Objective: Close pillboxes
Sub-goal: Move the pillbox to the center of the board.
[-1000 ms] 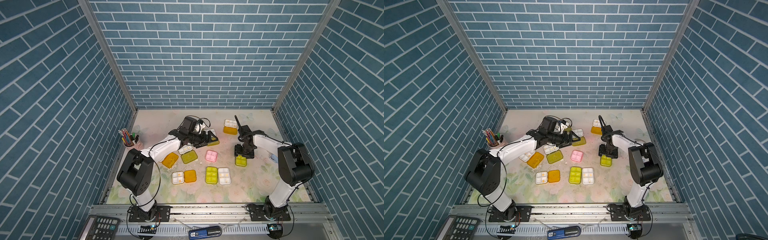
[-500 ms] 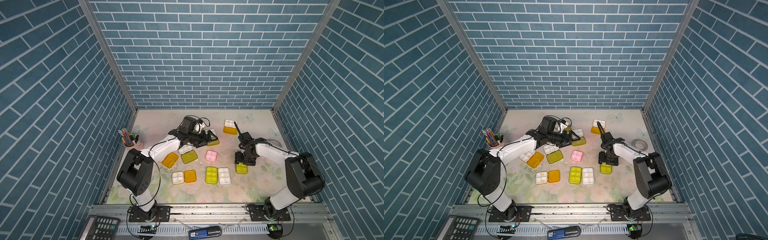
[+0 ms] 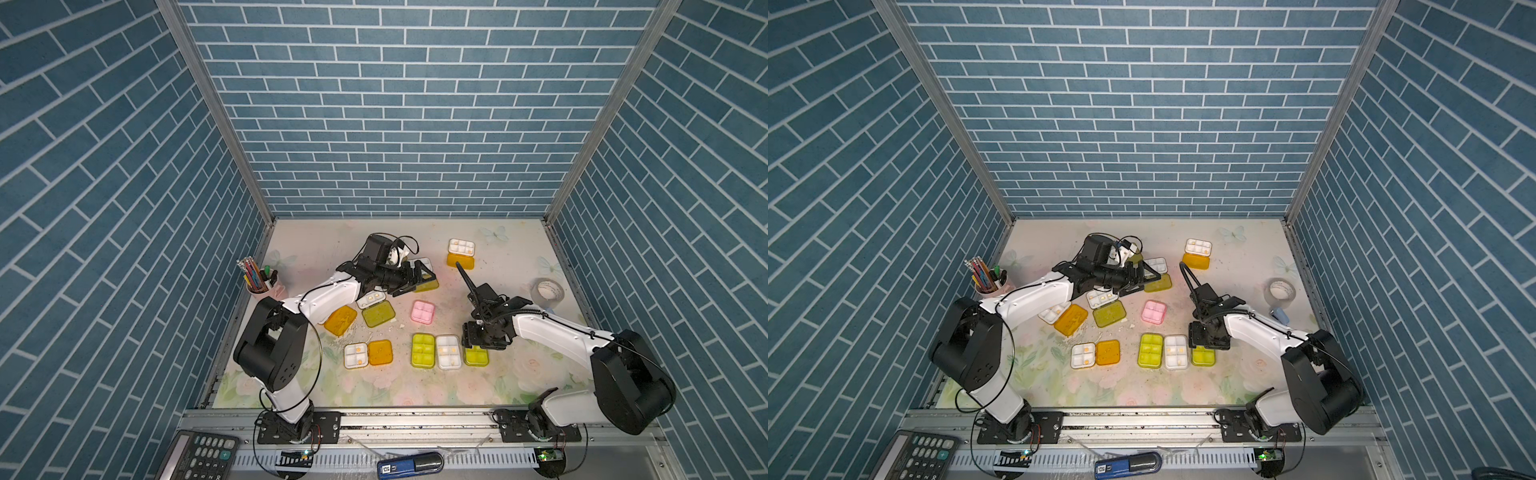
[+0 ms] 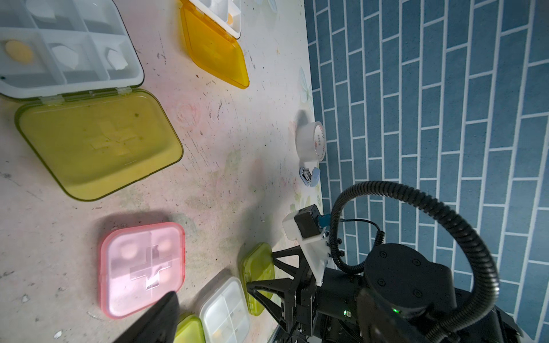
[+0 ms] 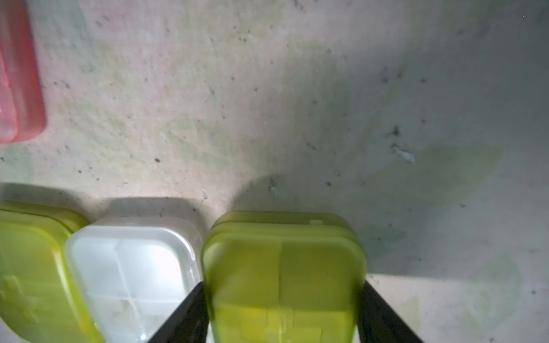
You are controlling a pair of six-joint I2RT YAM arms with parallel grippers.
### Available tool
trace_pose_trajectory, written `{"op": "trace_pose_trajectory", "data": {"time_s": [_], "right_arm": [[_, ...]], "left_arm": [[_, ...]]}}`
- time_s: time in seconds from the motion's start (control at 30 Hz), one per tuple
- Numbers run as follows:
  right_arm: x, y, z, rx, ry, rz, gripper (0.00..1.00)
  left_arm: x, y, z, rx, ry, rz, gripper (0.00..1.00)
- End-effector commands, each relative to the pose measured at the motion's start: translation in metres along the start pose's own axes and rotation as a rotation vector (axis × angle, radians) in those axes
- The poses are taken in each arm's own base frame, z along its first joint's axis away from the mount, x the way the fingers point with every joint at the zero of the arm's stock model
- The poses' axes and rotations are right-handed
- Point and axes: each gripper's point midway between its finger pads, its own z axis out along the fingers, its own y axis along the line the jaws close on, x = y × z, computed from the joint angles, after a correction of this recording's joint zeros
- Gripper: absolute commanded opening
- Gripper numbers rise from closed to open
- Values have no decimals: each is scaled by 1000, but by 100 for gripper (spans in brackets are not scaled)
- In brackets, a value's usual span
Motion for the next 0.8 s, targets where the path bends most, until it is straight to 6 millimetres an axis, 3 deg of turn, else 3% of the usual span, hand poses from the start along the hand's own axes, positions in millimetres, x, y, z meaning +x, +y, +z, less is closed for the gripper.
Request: {"op": "trace_pose_trajectory", "data": {"time_s": [0.0, 0.43, 0.77], "right_arm": [[3, -2, 6, 19, 8, 41, 66], [0, 2, -2, 13, 11, 16, 83], [-9, -2, -29, 49, -41, 12, 84]], "left_arm": [[-2, -7, -6, 23, -19, 21, 95], [-3, -10, -6, 36, -16, 27, 95], [-5, -12, -7, 41, -17, 33, 95]]}}
